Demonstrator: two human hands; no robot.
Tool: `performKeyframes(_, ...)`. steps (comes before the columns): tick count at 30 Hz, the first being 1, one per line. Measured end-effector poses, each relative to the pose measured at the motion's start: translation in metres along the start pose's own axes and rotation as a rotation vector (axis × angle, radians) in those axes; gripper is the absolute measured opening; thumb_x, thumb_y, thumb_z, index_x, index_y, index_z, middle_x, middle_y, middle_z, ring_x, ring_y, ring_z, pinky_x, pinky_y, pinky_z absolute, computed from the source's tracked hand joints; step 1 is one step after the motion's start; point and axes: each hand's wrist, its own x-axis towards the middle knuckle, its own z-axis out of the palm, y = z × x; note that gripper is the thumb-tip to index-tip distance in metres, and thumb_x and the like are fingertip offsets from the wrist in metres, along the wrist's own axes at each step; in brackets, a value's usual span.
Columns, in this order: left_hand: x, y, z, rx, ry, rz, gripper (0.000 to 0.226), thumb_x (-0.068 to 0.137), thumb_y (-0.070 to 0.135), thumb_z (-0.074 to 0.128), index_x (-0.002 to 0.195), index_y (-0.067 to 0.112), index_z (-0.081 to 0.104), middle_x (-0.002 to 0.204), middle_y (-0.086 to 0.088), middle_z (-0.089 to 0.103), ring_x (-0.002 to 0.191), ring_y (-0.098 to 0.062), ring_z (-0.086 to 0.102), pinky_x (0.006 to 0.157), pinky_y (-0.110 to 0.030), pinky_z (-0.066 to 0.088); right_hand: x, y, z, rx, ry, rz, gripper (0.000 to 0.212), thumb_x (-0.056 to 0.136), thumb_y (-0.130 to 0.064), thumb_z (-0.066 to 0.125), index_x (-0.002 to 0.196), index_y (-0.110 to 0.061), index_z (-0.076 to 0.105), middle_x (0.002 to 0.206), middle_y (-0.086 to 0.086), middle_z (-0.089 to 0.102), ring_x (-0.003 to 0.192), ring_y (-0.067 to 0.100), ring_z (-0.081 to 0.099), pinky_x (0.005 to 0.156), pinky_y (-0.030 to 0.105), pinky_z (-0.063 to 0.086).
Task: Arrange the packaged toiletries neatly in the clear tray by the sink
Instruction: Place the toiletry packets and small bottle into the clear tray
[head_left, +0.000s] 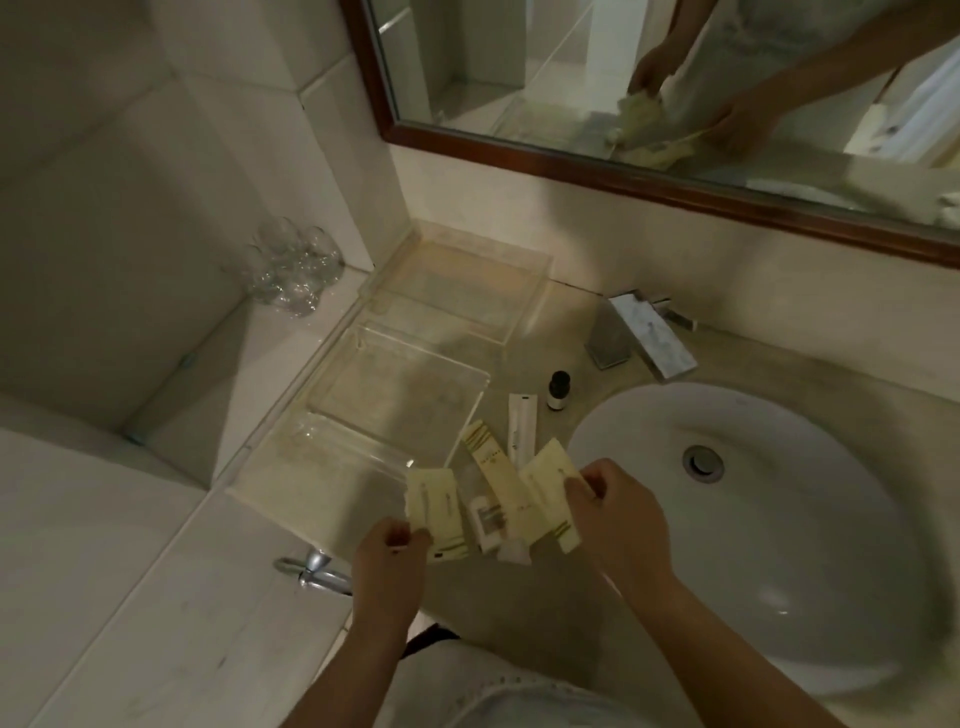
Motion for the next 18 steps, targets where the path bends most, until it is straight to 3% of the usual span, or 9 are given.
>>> performKeyframes(3,0.006,0.011,-0.011,-0.109,-0.004,-0.012,0.008,0.082,0.008,0.063,0.075,0.007,0.060,0.071,-0.009,0.063,0.066,-0.023,0.056,0.061,-0.035,0.043,0.009,-0.011,-0.003,0.162,-0.019,0.011,0.017,0.090,-0.030,0.058,0.073,-0.025,0.056,0.067,-0.005,0.060,0.060,0.010,0.058,0.052,0.025,0.043)
performKeyframes(6,0.021,0.025,-0.017,-0.308,-0.064,-0.130,0.006,0.084,0.003,0.062,0.089,0.007,0.060,0.085,-0.010,0.068,0.076,-0.024,0.063,0.061,-0.031,0.050,0.018,-0.027,0.000,0.401,-0.143,0.191,0.017,0.092,-0.021,0.057,0.077,-0.016,0.065,0.070,-0.001,0.064,0.065,0.015,0.059,0.058,0.026,0.044)
performKeyframes(8,0.039,0.033,-0.020,-0.414,-0.111,-0.194,0.018,0.084,0.002,0.062,0.101,0.003,0.060,0.095,-0.013,0.069,0.086,-0.026,0.066,0.066,-0.031,0.052,0.025,-0.036,0.005,0.487,-0.212,0.294,0.017,0.092,-0.017,0.055,0.083,-0.012,0.069,0.075,0.003,0.067,0.068,0.016,0.061,0.064,0.030,0.046)
performKeyframes(12,0.074,0.049,-0.032,-0.459,-0.149,-0.198,0.019,0.083,0.001,0.062,0.100,0.007,0.063,0.092,-0.008,0.070,0.085,-0.020,0.064,0.069,-0.029,0.049,0.035,-0.055,0.024,0.508,-0.255,0.344,0.015,0.092,-0.018,0.058,0.087,-0.024,0.071,0.087,0.001,0.072,0.082,0.018,0.067,0.080,0.039,0.054)
performKeyframes(18,0.125,0.061,-0.051,-0.643,-0.172,-0.392,0.017,0.083,-0.006,0.059,0.087,0.010,0.064,0.072,-0.005,0.071,0.069,-0.015,0.061,0.061,-0.027,0.045,0.050,-0.100,0.050,0.396,-0.283,0.287,0.016,0.096,-0.020,0.054,0.089,-0.020,0.069,0.083,-0.003,0.069,0.072,0.011,0.063,0.062,0.021,0.043)
